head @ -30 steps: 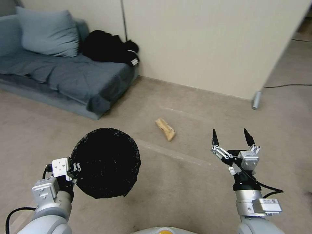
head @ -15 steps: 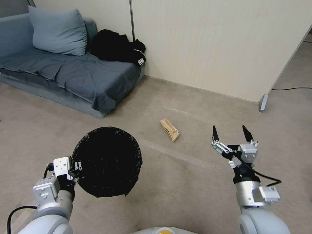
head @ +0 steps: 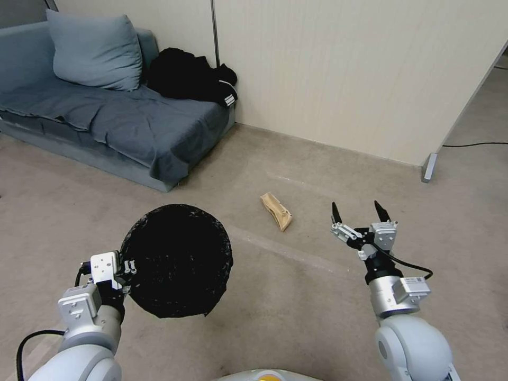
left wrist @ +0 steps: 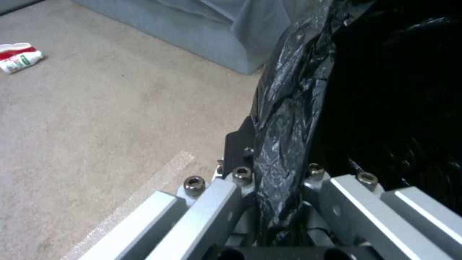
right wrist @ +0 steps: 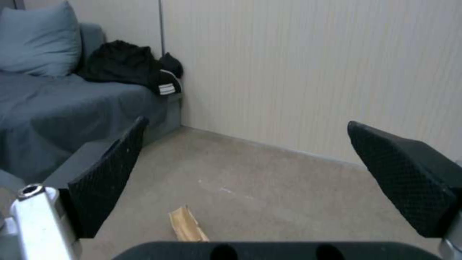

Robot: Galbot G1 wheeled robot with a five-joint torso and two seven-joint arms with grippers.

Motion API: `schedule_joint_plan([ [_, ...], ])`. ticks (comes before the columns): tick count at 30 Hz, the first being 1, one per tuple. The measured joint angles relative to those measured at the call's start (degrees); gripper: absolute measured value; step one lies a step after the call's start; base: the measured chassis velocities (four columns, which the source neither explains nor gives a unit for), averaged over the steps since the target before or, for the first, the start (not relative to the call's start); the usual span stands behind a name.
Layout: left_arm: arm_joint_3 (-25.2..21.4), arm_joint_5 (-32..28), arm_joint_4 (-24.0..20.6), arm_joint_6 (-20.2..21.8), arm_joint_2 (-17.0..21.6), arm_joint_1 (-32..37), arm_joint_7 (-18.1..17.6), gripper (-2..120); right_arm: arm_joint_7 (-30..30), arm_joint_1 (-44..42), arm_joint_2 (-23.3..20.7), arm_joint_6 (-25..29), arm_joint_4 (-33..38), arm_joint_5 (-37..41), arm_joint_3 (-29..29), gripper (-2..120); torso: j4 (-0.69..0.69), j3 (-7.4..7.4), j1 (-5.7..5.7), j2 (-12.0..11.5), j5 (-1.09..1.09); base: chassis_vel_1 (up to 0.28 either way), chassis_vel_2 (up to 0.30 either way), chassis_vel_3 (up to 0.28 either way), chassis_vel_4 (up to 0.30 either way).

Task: Pick up the trash bin, then pick up the garbage from the floor and place it into the trash bin.

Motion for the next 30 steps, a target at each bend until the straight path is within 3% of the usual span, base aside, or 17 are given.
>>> schedule_joint_plan([
  [18,-0.11,0.23,0.48,0.25,-0.01,-0.37,-0.39,1,-0.17,-0.21,-0.55,1.32,-1.14,-1.97,-1.60,100,0.00,0.00,0.00,0.00,0.00,0.000,0.000,0.000,0.000],
  [30,-0.10,0.55,1.07,0.29,-0.11,-0.93,-0.44,1,-0.29,-0.75,-0.44,2.23,-0.67,-2.60,-1.72,100,0.00,0.00,0.00,0.00,0.00,-0.095,0.092,0.101,-0.097],
])
